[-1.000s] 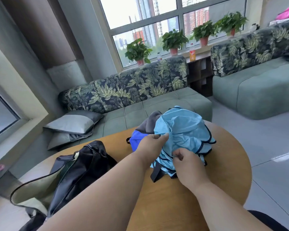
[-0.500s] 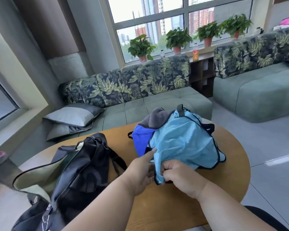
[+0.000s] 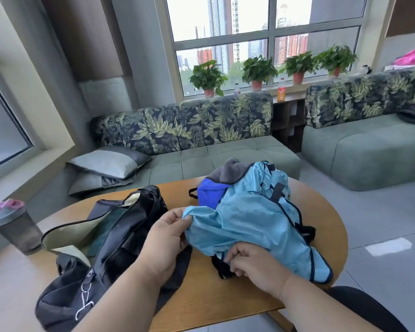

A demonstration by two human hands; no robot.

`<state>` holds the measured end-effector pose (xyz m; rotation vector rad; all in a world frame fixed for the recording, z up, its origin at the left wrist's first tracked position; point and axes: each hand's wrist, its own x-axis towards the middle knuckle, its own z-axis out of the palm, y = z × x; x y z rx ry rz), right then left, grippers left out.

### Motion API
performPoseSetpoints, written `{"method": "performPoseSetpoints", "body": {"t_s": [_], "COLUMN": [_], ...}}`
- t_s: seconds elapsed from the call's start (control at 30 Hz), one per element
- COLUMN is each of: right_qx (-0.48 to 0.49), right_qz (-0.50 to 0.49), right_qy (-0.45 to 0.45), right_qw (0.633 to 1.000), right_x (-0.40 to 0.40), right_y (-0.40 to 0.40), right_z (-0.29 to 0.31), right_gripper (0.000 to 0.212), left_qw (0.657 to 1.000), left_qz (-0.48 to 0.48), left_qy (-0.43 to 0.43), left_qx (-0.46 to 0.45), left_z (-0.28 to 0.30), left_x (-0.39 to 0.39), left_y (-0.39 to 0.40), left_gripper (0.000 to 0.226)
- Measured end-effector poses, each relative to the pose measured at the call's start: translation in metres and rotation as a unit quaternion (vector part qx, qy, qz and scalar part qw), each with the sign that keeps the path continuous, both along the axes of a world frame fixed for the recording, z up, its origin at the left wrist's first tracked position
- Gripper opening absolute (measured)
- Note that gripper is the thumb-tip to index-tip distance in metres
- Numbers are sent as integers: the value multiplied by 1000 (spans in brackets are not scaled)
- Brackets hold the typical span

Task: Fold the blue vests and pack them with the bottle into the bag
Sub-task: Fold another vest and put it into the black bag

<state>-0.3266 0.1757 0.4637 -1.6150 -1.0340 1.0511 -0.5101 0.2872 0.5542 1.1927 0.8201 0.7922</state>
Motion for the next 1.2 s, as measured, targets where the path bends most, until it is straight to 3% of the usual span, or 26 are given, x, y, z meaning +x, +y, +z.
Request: {"method": "performPoseSetpoints", "body": {"t_s": [0.27,0.6,0.73,0.9,1.0,1.2], "right_qx": [6,-26,-1,33,49,59], "right_qz": [-159,-137,-118,-105,-147,-141], "right_qy": [-106,-163,-132,-91,-65,-55], "right_qw": [982,977,984,990,986,987], "right_x": [-12,-33,-46,-61,-65,-40], "right_y": [-12,-32,-27,-23,-27,-25], "right_z": [-11,0,21,24,10,3], "right_gripper": [15,11,18,26,39,67], "left_qw": [986,984,986,989,992,996], "left_qz": [109,106,86,69,41,23], "left_qy": [-36,-30,-15,-3,13,51], "left_qx": [123,143,140,134,121,64], "left_z": [29,26,23,19,15,7], "left_x": [-46,-62,-67,-72,-76,-63], "left_y": [-13,-27,-32,-39,-45,-43], "left_gripper": [12,14,21,12,13,6]}}
